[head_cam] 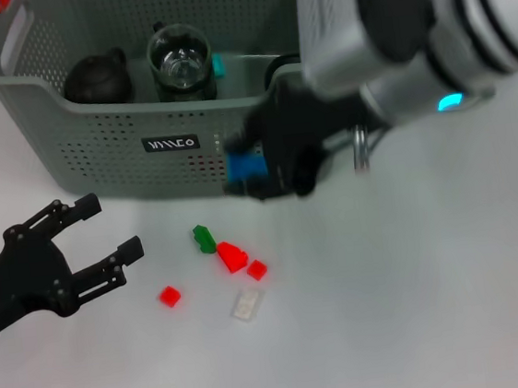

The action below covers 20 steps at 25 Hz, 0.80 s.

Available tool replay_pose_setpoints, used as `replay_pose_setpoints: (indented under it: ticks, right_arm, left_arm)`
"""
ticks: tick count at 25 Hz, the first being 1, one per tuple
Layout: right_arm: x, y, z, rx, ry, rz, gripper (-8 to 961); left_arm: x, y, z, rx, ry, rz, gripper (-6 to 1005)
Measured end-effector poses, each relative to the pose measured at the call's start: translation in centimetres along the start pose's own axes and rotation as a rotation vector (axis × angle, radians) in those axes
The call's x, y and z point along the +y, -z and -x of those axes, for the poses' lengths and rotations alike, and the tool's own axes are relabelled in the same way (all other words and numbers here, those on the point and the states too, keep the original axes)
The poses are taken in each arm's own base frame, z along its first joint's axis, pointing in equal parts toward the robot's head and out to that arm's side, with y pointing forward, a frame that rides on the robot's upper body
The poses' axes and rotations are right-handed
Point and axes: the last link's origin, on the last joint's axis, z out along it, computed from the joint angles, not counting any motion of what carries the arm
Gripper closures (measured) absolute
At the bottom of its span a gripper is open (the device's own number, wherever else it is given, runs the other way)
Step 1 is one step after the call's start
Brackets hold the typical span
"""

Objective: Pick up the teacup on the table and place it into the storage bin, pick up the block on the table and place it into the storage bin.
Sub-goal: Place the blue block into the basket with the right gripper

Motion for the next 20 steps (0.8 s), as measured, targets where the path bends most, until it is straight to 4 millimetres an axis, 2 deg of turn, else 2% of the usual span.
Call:
replay_pose_setpoints:
  ticks: [4, 8, 13, 20]
  right_arm:
    - [-1.6, 3.0, 2.8, -0.133, 0.010, -0.072, 537]
    - [-5.1, 5.3, 4.6, -0.252, -0.051, -0.174, 538]
    - [-9.2, 5.3, 4.2, -0.303, -0.168, -0.250, 538]
    - [-11.3, 4.2, 2.3, -0.267, -0.226, -0.304, 529]
  left_arm:
    - [0.1, 0.0, 0.1, 0.004, 0.000, -0.002, 155]
    - [0.1, -0.4, 0.1, 0.006, 0.001, 0.005, 155]
    - [0.2, -0.5, 0.0, 0.010, 0.002, 0.009, 155]
    - [0.2, -0.6, -0.1, 0.015, 0.002, 0.013, 155]
